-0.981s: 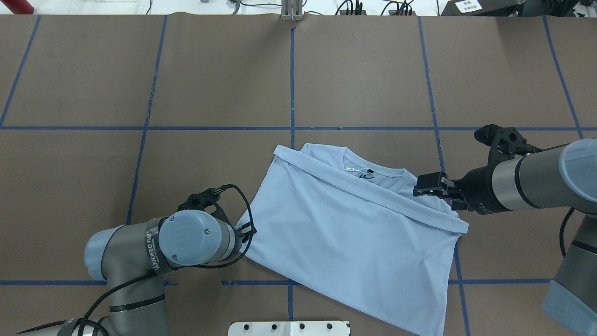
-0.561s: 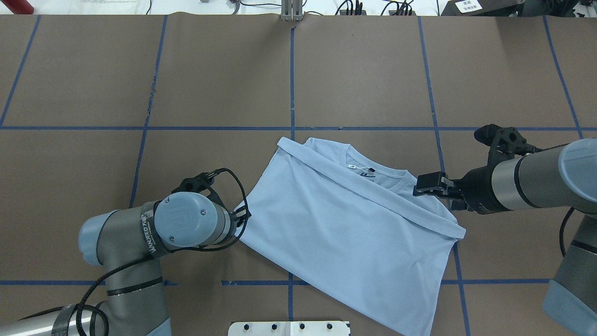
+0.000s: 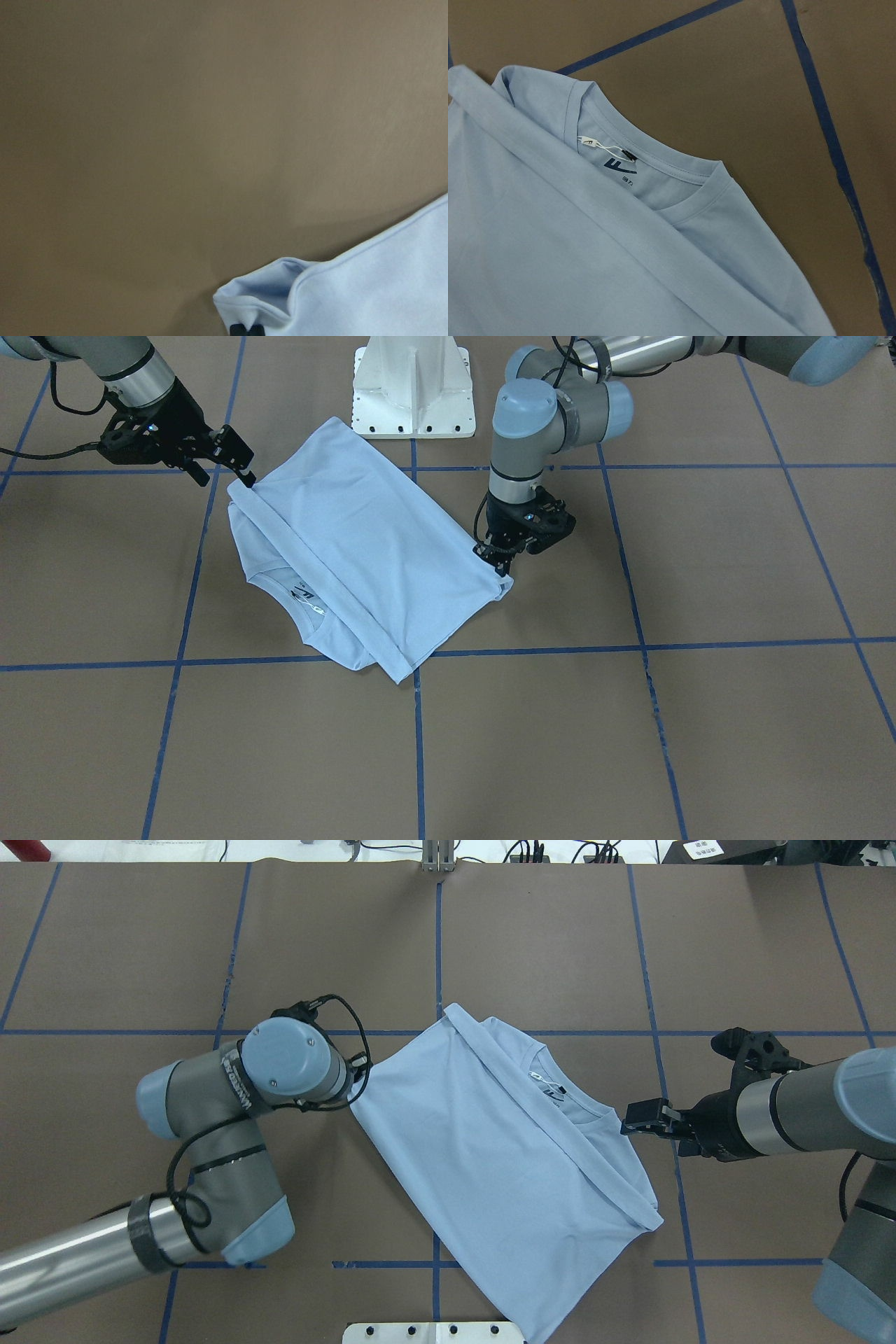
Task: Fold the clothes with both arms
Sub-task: 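Swing the shirt with the left gripper away from the robot, rotating it upright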
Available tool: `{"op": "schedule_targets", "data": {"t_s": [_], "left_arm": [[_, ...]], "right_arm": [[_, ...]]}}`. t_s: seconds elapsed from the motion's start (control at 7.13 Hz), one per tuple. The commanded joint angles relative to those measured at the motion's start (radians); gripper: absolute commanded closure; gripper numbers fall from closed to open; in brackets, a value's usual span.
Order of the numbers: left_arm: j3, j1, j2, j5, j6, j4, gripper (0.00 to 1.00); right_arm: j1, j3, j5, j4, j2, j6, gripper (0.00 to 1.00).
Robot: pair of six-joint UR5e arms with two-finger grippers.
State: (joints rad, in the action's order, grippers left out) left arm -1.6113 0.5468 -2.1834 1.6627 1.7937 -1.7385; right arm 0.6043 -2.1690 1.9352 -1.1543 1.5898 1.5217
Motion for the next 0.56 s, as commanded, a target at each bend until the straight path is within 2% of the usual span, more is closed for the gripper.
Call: {"op": "schedule_targets", "data": {"t_s": [0.0,0.42], "left_arm": [[0.236,0.134,-0.079,0.000,-0.127,-0.178,1.00],[0.489,0.217,-0.234,0.002,-0.292,-0.333,1.00]], "right_arm": [[-0.001,0.003,-0.004,0.001,-0.001,0.000,0.00],[-0.003,0.003,-0.005,0.001,-0.002,0.008,0.00]]}}
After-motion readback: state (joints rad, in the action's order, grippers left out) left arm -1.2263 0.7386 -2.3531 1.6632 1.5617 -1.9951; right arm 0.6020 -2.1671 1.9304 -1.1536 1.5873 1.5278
